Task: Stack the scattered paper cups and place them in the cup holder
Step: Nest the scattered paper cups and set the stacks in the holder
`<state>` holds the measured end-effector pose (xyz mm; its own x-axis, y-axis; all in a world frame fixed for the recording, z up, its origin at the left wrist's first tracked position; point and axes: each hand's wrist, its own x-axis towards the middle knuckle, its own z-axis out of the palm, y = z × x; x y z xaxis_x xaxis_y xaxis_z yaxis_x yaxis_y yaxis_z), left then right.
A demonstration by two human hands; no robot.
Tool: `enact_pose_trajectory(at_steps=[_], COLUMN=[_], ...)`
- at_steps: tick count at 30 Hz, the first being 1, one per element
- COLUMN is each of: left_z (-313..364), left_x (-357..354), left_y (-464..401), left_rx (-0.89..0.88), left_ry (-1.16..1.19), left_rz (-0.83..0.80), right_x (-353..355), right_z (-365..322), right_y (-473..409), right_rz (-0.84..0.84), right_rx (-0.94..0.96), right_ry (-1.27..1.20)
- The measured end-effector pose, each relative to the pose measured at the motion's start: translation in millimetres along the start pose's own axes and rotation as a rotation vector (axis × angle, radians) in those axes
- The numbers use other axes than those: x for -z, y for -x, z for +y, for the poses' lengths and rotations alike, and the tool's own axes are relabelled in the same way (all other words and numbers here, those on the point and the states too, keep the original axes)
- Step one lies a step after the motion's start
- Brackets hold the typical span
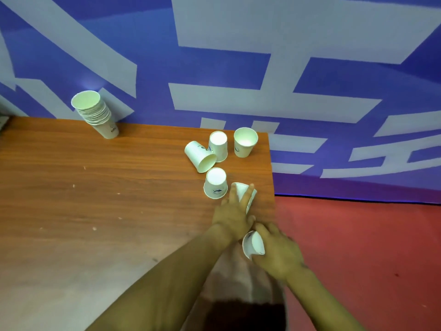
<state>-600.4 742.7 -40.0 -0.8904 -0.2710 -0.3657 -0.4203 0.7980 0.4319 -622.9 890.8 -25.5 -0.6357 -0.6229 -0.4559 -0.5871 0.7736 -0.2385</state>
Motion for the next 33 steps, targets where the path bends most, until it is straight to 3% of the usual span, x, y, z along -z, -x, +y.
enact_pose_trajectory(at_steps=[8,15,20,26,33], left_z=[5.4,-22.4,-63.4,-123.5,-241.5], left_x=[-19.2,-15.9,-4.6,54.1,122.8], left_y=[-16.4,13.9,49.2,91.2,172.4], left_rx=[0.052,0.113,0.173,0.161,0.139], left_ry=[-0.186,0.002,-0.022,0.109,0.210], left_rz=[0.003,-0.139,-0.111,-0.023,0.159], right_x=[-3.1,17.1,32.4,33.3,17.2], right_z=[16.0,13.5,1.6,-66.1,-206.7], right_y=[-0.5,1.2,3.1,0.0,-2.1], right_rz=[0.021,-0.011,0.018,0.120,0.203], right_rx=[0.007,-0.058,-0.084,0.012,0.024], right_ry=[-0.066,-0.126,-0.207,-0.329,-0.385])
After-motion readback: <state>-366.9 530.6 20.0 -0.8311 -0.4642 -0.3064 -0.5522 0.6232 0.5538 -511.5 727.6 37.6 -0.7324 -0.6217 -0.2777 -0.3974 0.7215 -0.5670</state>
